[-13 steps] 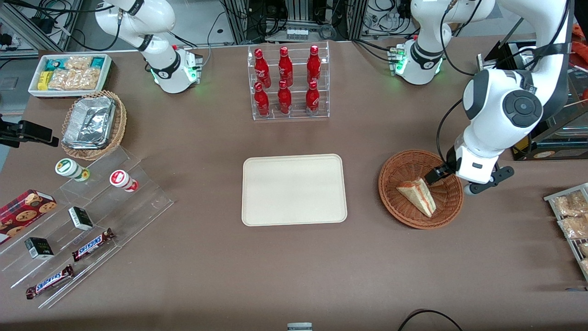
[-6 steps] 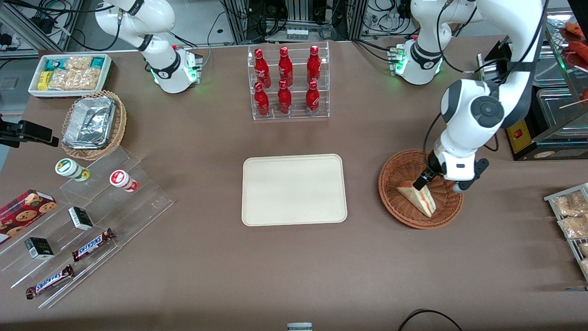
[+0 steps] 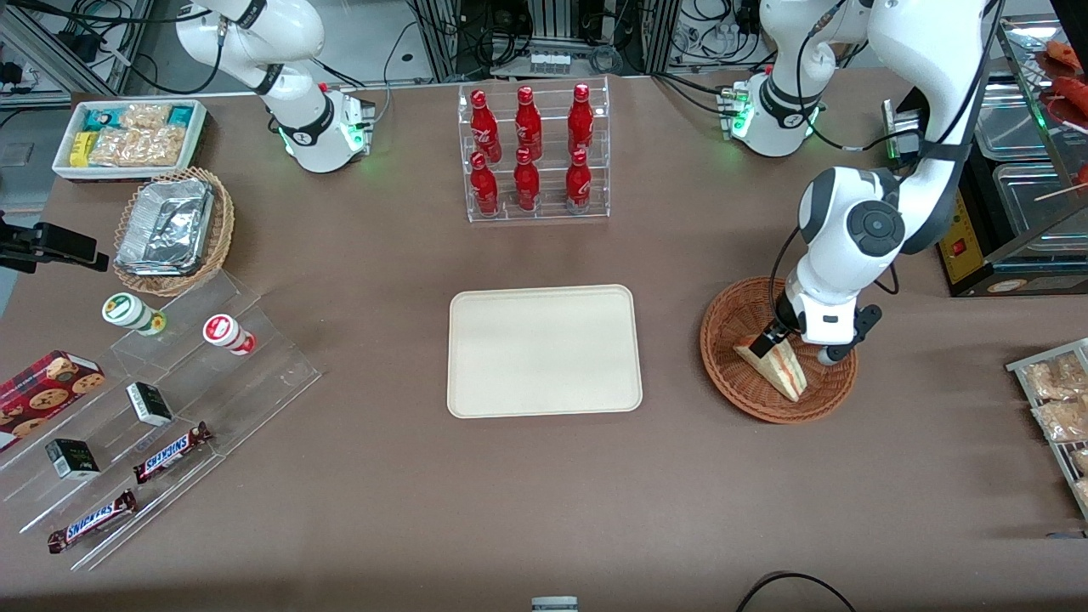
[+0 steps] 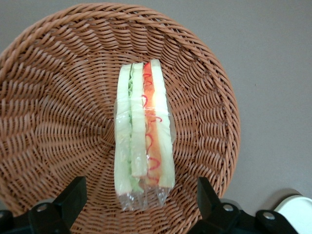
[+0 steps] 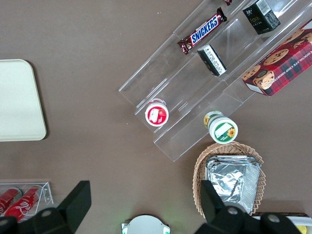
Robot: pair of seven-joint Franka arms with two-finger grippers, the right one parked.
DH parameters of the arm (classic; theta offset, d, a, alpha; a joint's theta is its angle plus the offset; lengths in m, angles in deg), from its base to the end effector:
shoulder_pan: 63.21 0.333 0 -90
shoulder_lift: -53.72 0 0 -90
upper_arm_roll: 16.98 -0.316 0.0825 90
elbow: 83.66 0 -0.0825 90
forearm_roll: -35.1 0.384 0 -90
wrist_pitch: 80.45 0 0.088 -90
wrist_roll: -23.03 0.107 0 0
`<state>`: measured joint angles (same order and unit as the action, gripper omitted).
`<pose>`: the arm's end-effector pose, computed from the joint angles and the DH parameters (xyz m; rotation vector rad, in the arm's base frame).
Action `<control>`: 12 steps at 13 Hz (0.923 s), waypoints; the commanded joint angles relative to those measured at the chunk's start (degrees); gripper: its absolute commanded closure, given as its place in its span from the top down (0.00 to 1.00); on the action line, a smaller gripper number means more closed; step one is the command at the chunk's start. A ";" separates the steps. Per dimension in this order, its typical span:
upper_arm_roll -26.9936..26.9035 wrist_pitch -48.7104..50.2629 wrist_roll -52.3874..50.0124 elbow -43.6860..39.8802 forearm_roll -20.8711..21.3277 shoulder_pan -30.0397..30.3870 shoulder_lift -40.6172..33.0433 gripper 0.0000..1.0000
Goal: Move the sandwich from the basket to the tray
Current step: 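Lower the left gripper and close it on the sandwich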
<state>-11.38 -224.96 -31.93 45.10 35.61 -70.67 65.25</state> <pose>0.5343 -0.1239 0.2837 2.8854 1.0975 0.0835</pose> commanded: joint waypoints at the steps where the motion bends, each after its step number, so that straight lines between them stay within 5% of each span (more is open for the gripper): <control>1: -0.41 -3.05 -1.20 0.26 0.90 -0.36 1.81 1.00; 3: -0.50 -4.55 -1.20 0.00 0.90 -0.36 4.01 0.99; 4: -0.50 -4.99 -1.03 0.00 0.90 -0.36 4.45 0.89; 6: -0.67 -5.00 -0.59 0.00 1.68 -0.18 4.46 0.22; 7: -0.76 -4.74 -0.50 0.00 3.69 -0.10 4.37 0.00; 9: -0.76 -2.64 -0.67 -0.35 5.82 0.08 3.32 0.00; 12: -0.85 13.75 1.94 -7.44 5.91 0.17 -0.72 0.00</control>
<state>-11.99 -221.03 -31.53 42.19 40.40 -70.48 68.08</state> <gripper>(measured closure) 0.665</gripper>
